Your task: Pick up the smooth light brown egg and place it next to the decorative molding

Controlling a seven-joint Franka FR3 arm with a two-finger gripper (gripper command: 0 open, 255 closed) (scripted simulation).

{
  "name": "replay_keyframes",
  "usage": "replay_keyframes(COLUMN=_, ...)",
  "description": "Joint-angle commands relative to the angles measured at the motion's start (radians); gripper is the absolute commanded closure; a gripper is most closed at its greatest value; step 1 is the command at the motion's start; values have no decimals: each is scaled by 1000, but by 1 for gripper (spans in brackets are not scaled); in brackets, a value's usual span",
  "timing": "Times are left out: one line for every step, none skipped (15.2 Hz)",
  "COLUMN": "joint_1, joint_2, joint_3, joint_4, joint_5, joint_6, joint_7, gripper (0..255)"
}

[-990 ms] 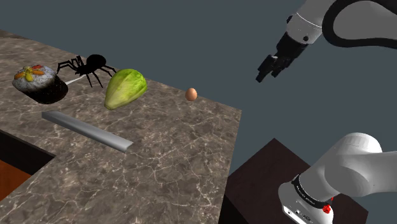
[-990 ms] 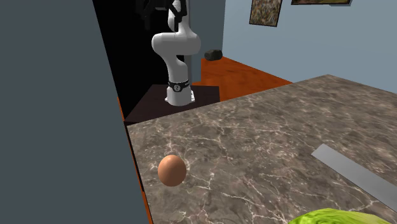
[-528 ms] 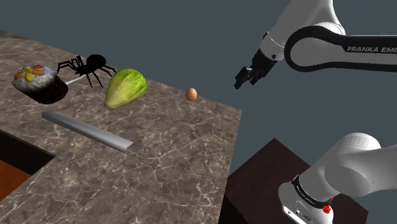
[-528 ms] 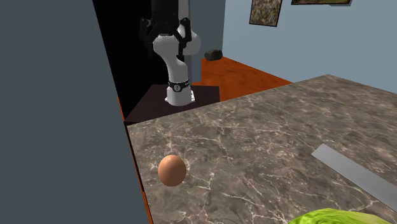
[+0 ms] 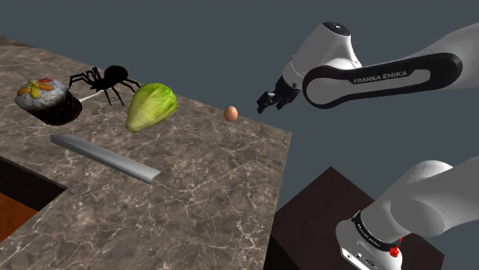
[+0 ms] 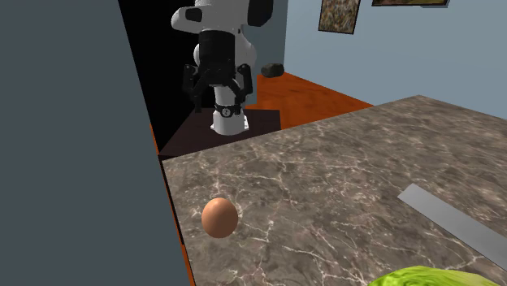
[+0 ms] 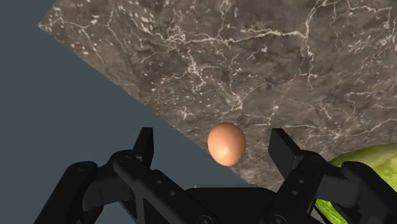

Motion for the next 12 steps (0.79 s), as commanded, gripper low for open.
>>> replay_keyframes(joint_1=-13, joint_2=78, joint_3=11, joint_4=24, joint_5=-15, joint_6=79, joint_7=22, gripper=0)
replay_keyframes(joint_1=-20, joint_2=118, joint_3=20, joint_4=36, joint_5=-27, joint_6=117, joint_7=40, gripper=0)
replay_keyframes(joint_1=-27, joint_2=158, joint_3=28, joint_4=50, joint_5=-42, joint_6=154, joint_7=59, gripper=0)
replay_keyframes(joint_1=-36, joint_2=199, joint_3=37, joint_4=65, joint_5=-60, joint_6=190, joint_7=81, gripper=0)
replay_keyframes(joint_1=-44, joint_2=241, joint_3=46, joint_4=82, joint_5=-82, joint_6=223, joint_7=105, gripper=0)
replay_keyframes(joint_1=-52, joint_2=282, joint_3=53, joint_4=102, joint_5=-108, joint_6=255, joint_7=133, gripper=0)
replay_keyframes(joint_1=-59, joint_2=324, joint_3=59, joint_4=123, joint_5=-140, joint_6=285, joint_7=164, gripper=0)
replay_keyframes(joint_1=-65, joint_2=366, joint_3=63, joint_4=146, joint_5=-176, joint_6=312, joint_7=199, gripper=0)
replay_keyframes(joint_1=-67, joint_2=408, joint_3=63, joint_4=171, joint_5=-216, joint_6=337, joint_7=237, gripper=0)
replay_keyframes(joint_1=-66, joint_2=450, joint_3=58, joint_4=199, joint_5=-259, joint_6=360, joint_7=277, gripper=0)
replay_keyframes(joint_1=-57, joint_2=492, joint_3=47, joint_4=228, joint_5=-301, joint_6=381, joint_7=318, gripper=0)
replay_keyframes(joint_1=-45, joint_2=533, joint_3=32, joint_4=259, joint_5=-342, joint_6=399, joint_7=357, gripper=0)
